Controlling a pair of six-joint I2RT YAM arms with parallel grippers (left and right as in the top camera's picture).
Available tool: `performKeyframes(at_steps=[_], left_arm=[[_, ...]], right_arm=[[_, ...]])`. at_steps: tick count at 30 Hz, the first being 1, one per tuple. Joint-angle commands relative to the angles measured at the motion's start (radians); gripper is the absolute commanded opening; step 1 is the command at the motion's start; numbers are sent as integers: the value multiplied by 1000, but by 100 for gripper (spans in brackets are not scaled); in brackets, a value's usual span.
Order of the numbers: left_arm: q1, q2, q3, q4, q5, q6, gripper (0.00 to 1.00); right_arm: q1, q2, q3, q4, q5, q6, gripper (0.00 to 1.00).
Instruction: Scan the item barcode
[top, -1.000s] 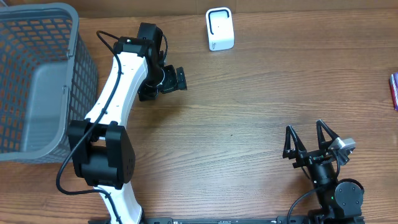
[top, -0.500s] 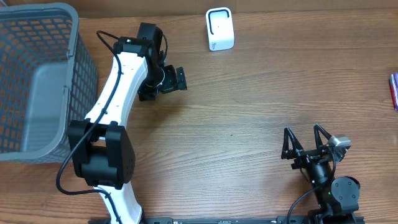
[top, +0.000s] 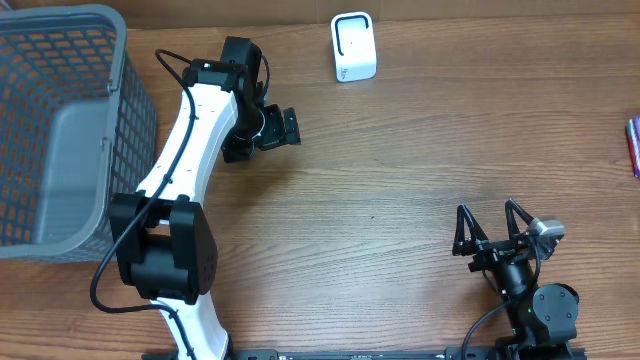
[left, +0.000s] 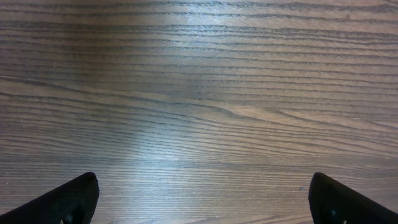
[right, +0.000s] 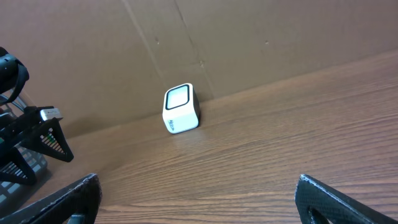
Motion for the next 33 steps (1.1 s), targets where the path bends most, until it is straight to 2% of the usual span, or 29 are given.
performKeyframes(at_steps=[1, 16, 22, 28, 33], left_arm=[[1, 3, 14, 2, -6, 1, 100], [1, 1, 14, 0, -7, 1, 100], [-16, -80, 14, 11, -32, 0, 100], [-69, -196, -25, 87, -93, 81, 100], [-84, -338, -201, 239, -100, 109, 100]], right_arm=[[5, -12, -10, 6, 13, -4, 100], [5, -12, -10, 6, 13, -4, 100], [5, -12, -10, 6, 13, -4, 100], [5, -12, -10, 6, 13, -4, 100], [5, -12, -10, 6, 13, -4, 100]])
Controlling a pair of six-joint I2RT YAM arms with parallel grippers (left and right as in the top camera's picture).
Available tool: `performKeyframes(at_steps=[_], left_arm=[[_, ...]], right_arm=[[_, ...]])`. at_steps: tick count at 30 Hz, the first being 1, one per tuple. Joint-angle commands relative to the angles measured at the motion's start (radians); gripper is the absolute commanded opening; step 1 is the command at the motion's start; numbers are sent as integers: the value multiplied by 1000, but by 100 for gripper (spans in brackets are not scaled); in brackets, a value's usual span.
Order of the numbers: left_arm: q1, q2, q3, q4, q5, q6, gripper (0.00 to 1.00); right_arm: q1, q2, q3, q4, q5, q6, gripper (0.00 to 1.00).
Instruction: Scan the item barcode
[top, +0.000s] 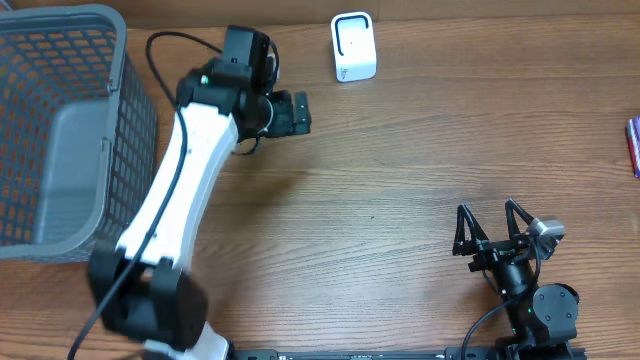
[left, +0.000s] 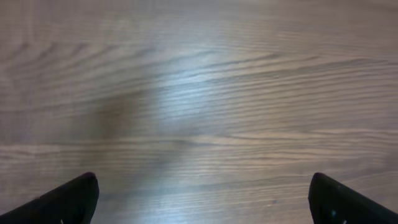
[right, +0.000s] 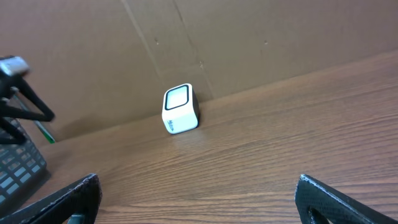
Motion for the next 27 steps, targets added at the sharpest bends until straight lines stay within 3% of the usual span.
performKeyframes(at_steps=[1, 11, 17, 24, 27], left_arm=[[-2, -129, -165, 84, -30, 49, 100], [3, -527, -668, 397, -31, 133, 100], [75, -807, -903, 551, -30, 149, 100], [191, -1147, -1077, 588, -30, 119, 100], [193, -1213, -1099, 581, -39, 121, 100]], right_arm=[[5, -12, -10, 6, 10, -4, 100], [5, -12, -10, 6, 10, -4, 100], [5, -12, -10, 6, 10, -4, 100], [5, -12, -10, 6, 10, -4, 100], [5, -12, -10, 6, 10, -4, 100]])
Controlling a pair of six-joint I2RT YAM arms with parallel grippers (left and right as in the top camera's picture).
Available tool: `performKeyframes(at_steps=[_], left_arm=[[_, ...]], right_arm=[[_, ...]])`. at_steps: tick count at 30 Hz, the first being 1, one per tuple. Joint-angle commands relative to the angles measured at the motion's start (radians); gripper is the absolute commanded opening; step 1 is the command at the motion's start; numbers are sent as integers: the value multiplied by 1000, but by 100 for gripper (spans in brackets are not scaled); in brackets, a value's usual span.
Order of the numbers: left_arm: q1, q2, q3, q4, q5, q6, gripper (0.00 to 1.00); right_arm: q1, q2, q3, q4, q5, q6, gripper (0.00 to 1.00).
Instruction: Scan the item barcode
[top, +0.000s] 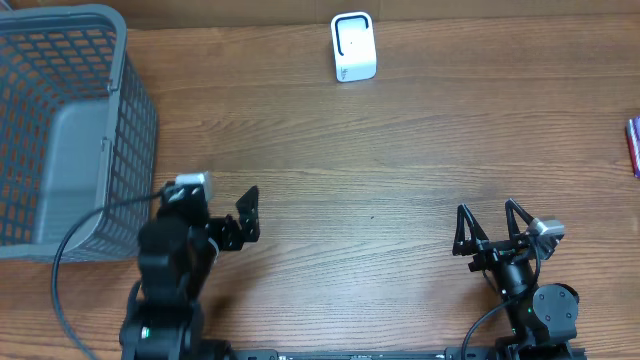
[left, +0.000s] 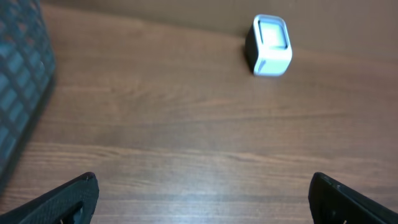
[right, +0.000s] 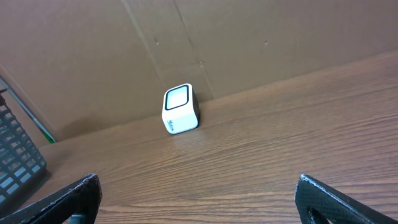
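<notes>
The white barcode scanner (top: 353, 47) stands at the table's back edge, also seen in the left wrist view (left: 271, 53) and the right wrist view (right: 180, 109). A red and purple item (top: 634, 146) shows at the far right edge, mostly cut off. My left gripper (top: 225, 228) sits low at the front left, open and empty (left: 204, 200). At the front right my right gripper (top: 488, 232) is open and empty too (right: 199, 200). Both are far from the scanner and the item.
A grey mesh basket (top: 128, 120) fills the left side of the table, close to my left arm; its wall shows at the left of both wrist views (left: 18, 93) (right: 18, 168). A brown cardboard wall (right: 249, 43) rises behind the scanner.
My left arm was stretched out with its gripper just left of the scanner; now it is folded back at the front left beside the basket's near corner. The right arm has not moved.
My left gripper hung open and empty over bare wood at the back, left of the scanner. Then it was a little nearer the scanner, still empty. Now it is back at the front left. My right gripper stayed open at the front right throughout.
</notes>
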Motion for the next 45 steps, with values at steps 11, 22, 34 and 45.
performKeyframes(at_steps=[11, 22, 34, 45], left_arm=[[6, -322, -212, -3, -21, 5, 100], [13, -568, -350, 61, -21, 137, 100], [13, -570, -549, 559, 13, 177, 100], [51, -570, -554, 507, 17, 178, 100]], right_arm=[[5, -12, -10, 7, 10, -4, 100], [5, -12, -10, 6, 10, -4, 100], [5, -12, -10, 7, 10, -4, 100], [5, -12, -10, 7, 10, -4, 100]])
